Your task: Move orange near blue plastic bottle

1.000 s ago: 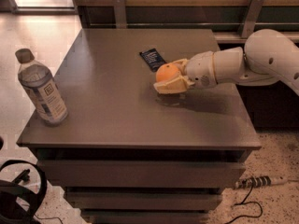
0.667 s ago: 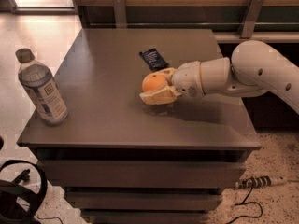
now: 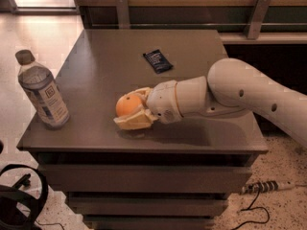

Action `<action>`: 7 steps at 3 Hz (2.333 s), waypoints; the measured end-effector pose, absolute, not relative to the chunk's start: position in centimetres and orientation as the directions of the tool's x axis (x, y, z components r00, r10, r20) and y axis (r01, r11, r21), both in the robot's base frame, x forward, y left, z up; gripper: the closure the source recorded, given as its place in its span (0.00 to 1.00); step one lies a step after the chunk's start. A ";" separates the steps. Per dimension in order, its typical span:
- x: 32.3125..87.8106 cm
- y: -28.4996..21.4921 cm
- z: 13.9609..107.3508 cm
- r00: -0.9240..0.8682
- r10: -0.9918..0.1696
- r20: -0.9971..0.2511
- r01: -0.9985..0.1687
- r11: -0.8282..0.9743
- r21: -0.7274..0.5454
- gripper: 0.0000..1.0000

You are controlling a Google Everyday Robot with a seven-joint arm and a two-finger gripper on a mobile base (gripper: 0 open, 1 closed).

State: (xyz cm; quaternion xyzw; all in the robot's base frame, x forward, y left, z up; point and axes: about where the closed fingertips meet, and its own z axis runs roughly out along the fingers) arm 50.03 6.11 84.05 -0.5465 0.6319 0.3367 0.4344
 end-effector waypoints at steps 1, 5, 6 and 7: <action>48.8 9.7 84.5 0.018 -0.415 -0.910 -0.987 0.138 -0.083 1.00; 50.1 15.7 82.9 0.030 -0.418 -0.908 -0.997 0.052 -0.057 0.82; 50.0 15.9 83.0 0.033 -0.419 -0.908 -0.997 0.048 -0.058 0.59; 49.8 16.0 83.0 0.035 -0.419 -0.907 -0.997 0.044 -0.059 0.35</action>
Offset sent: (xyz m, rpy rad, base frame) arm -0.0094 0.0909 0.0040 -0.0268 -0.0626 0.0936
